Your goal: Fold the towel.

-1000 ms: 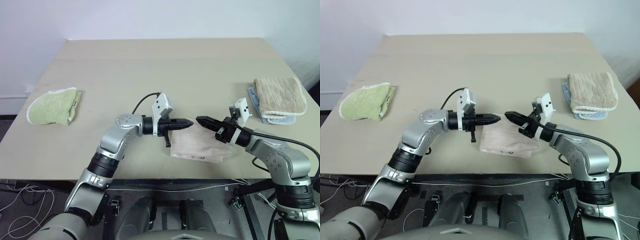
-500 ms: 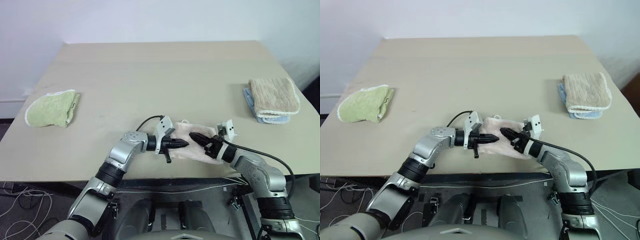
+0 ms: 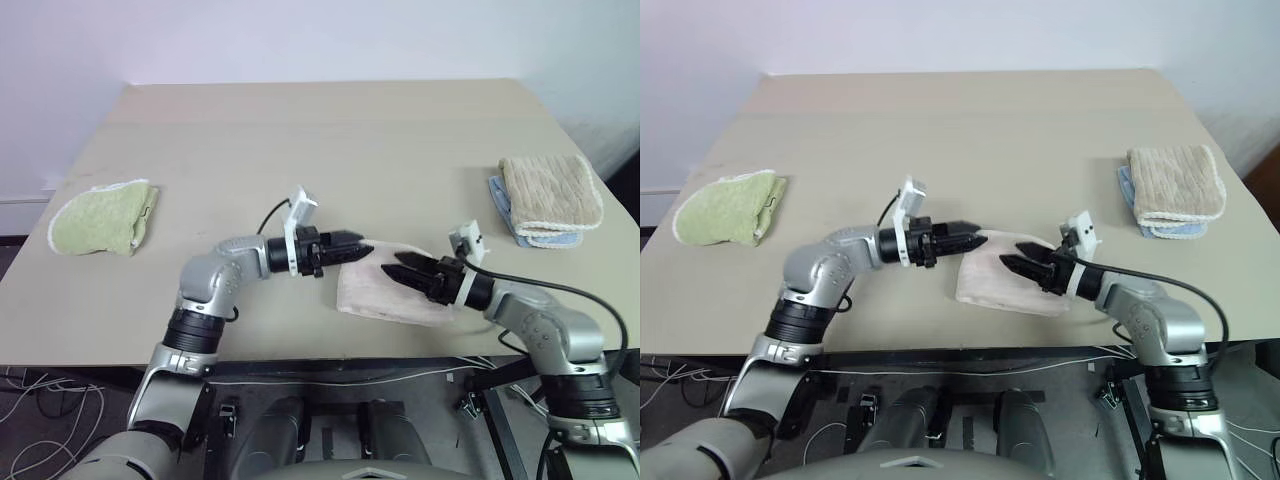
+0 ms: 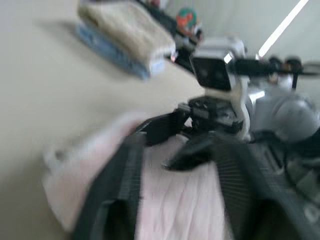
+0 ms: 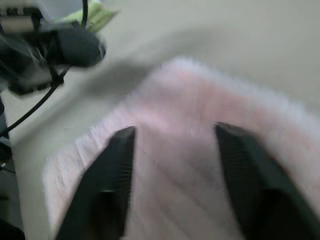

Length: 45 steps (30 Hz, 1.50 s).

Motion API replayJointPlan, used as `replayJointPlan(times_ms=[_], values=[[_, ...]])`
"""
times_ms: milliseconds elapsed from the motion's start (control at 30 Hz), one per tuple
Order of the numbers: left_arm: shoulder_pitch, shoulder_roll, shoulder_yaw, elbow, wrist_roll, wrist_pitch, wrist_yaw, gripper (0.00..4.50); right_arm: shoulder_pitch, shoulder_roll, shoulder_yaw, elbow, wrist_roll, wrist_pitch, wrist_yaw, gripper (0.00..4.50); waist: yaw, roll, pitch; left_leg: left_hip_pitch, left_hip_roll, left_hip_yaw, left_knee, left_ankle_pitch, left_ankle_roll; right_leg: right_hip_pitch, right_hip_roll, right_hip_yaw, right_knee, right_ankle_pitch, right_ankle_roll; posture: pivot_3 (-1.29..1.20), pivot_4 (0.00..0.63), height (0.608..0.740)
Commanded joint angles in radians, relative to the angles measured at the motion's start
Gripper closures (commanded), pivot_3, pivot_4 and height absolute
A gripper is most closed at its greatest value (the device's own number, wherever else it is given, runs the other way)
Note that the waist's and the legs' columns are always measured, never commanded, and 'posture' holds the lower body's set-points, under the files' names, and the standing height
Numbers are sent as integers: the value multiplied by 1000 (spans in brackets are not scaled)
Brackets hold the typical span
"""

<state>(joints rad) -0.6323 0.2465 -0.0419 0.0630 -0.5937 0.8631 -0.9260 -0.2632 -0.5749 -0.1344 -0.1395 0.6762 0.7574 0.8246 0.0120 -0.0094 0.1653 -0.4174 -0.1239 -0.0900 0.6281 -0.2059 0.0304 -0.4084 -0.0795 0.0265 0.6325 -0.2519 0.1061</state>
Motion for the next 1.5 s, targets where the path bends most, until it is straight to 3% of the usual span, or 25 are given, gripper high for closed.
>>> replayJointPlan(times_ms=[33, 100, 133, 233, 333, 433, 700, 900, 1200, 1467, 1500], values=[[-21, 25, 87, -18, -55, 141, 110, 894, -24, -59, -46, -57, 35, 15, 34, 232, 0, 0, 0, 0, 0, 0, 0, 0, 0, 0, 0, 0, 0, 0, 0, 0, 150, 740], [-24, 26, 142, -23, -101, 248, 174, 167, -31, -82, -45, -64, 33, 13, 42, 0, -1, 0, 0, 0, 0, 0, 0, 0, 0, 0, 0, 0, 0, 0, 0, 0, 150, 740], [-23, 25, 166, -25, -126, 310, 201, 40, -35, -90, -41, -66, 28, 10, 43, 0, -1, 0, 0, 0, 0, 0, 0, 0, 0, 0, 0, 0, 0, 0, 0, 0, 150, 740], [-8, 16, 217, -46, -177, 478, 277, 40, -48, -94, -29, -68, 14, 4, 35, 0, 0, -1, 0, 0, 0, 0, 0, 0, 0, 0, 0, 0, 0, 0, 0, 0, 150, 740], [-31, -57, 333, 15, -206, 658, 378, 40, -49, -92, -8, -70, -2, -2, 35, 0, 1, -1, 0, 0, 0, 0, 0, 0, 0, 0, 0, 0, 0, 0, 0, 0, 150, 740], [-62, -85, 336, 104, -197, 746, 467, 40, -46, -89, -1, -73, -5, -3, 33, 0, 1, -1, 1, 0, 0, -1, 1, 0, 0, 0, 0, -1, 0, 0, 0, 0, 150, 740], [-74, -109, 287, 220, -374, 751, 640, 40, -20, -210, -9, -107, -36, -17, 104, 0, 2, -1, 1, -1, 0, 0, 0, 0, 0, 0, 0, 0, 0, 0, 0, 0, 150, 740], [-107, -190, 305, 290, -506, 751, 746, 40, 14, -361, -42, -99, -72, -48, 189, 0, 8, -1, 1, -3, -1, 0, 1, -1, 1, 0, -2, -1, -2, 0, 1, 0, 150, 740], [-163, -306, 359, 395, -564, 751, 865, 40, 63, -370, -71, -101, -92, -63, 177, 0, 4, -2, 1, -5, -1, 0, 1, -1, 1, -2, -2, -1, -2, 0, 1, 0, 150, 740], [-169, -306, 340, 427, -561, 751, 904, 40, 129, -370, -94, -128, -99, -65, 156, 0, 2, -2, 1, -6, -1, 0, 2, -1, 1, -3, -2, -1, -2, 0, 2, 0, 150, 740], [-168, -304, 342, 428, -554, 751, 910, 404, 132, -370, -98, -129, -98, -64, 153, 0, 2, -2, 1, -6, -1, 0, 2, -1, 1, -3, -2, -1, -2, 0, 2, 0, 150, 740]])
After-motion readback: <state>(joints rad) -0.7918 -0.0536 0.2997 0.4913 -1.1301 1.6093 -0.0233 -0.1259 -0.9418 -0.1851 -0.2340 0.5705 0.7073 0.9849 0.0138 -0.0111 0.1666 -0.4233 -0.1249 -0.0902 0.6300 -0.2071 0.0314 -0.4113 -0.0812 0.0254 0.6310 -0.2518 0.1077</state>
